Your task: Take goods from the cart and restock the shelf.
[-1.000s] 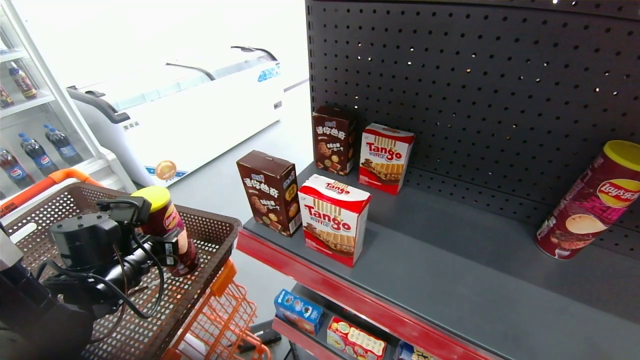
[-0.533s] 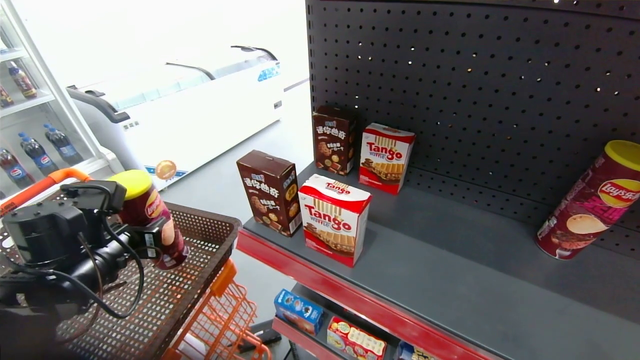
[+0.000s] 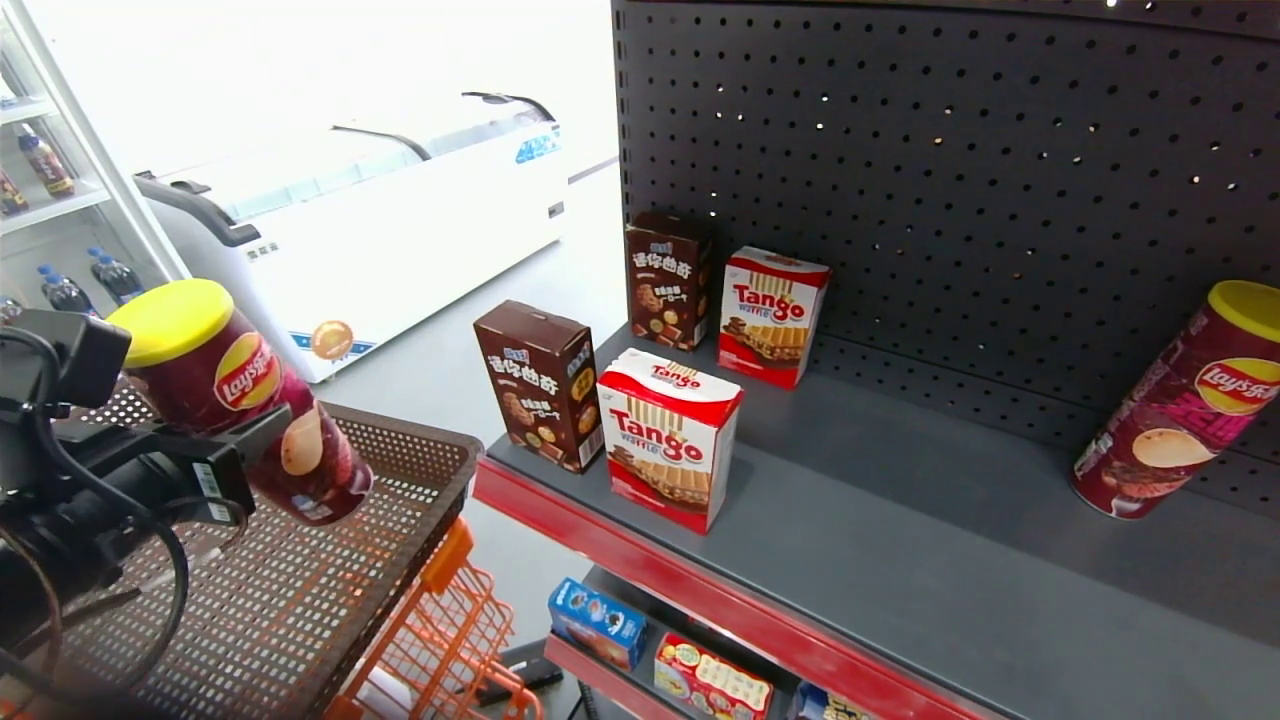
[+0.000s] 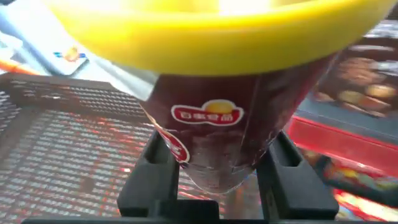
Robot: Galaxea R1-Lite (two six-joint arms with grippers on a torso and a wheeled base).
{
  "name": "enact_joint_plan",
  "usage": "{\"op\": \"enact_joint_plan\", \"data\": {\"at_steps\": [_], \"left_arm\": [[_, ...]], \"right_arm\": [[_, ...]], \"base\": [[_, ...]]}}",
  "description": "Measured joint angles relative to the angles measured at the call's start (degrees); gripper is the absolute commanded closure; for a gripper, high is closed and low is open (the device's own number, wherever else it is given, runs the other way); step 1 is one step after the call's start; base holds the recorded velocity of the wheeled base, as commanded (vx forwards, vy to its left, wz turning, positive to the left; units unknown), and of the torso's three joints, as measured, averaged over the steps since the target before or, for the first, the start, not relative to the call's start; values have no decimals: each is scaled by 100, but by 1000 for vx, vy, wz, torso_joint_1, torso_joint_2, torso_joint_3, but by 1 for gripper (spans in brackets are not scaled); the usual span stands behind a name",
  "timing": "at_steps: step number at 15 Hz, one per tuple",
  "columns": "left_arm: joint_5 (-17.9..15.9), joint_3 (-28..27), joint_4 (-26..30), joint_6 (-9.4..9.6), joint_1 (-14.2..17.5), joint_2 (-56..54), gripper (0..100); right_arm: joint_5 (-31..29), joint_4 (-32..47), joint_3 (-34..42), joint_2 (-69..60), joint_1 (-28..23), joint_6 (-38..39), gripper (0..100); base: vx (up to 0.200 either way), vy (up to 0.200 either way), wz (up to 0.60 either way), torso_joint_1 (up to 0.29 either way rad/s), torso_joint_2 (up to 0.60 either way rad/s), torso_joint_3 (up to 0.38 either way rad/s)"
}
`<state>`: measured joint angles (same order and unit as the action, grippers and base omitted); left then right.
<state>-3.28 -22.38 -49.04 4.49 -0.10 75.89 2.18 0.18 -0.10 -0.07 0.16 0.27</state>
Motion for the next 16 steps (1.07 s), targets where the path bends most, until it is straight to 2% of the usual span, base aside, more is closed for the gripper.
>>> {"op": "enact_joint_plan", "data": {"at_steps": [2, 3, 9, 11, 12, 16], "left_arm": [[-22, -73, 638, -208, -268, -382, 100], [-22, -105, 769, -274, -406, -516, 100], [-28, -138, 791, -397, -1665, -762, 100], [-121, -167, 783, -449, -2059, -775, 100], [-235, -187, 783, -513, -2198, -769, 100], [-455, -215, 785, -492, -2589, -718, 100]], "right_arm": [[0, 0, 0, 0, 0, -2, 0], [0, 0, 0, 0, 0, 0, 0], [0, -2, 0, 0, 0, 0, 0], [0, 0, 0, 0, 0, 0, 0], [0, 0, 0, 0, 0, 0, 0], [0, 0, 0, 0, 0, 0, 0]], "base": [[0, 0, 0, 0, 0, 0], [0, 0, 0, 0, 0, 0], [0, 0, 0, 0, 0, 0], [0, 0, 0, 0, 0, 0], [0, 0, 0, 0, 0, 0], [0, 0, 0, 0, 0, 0]]}}
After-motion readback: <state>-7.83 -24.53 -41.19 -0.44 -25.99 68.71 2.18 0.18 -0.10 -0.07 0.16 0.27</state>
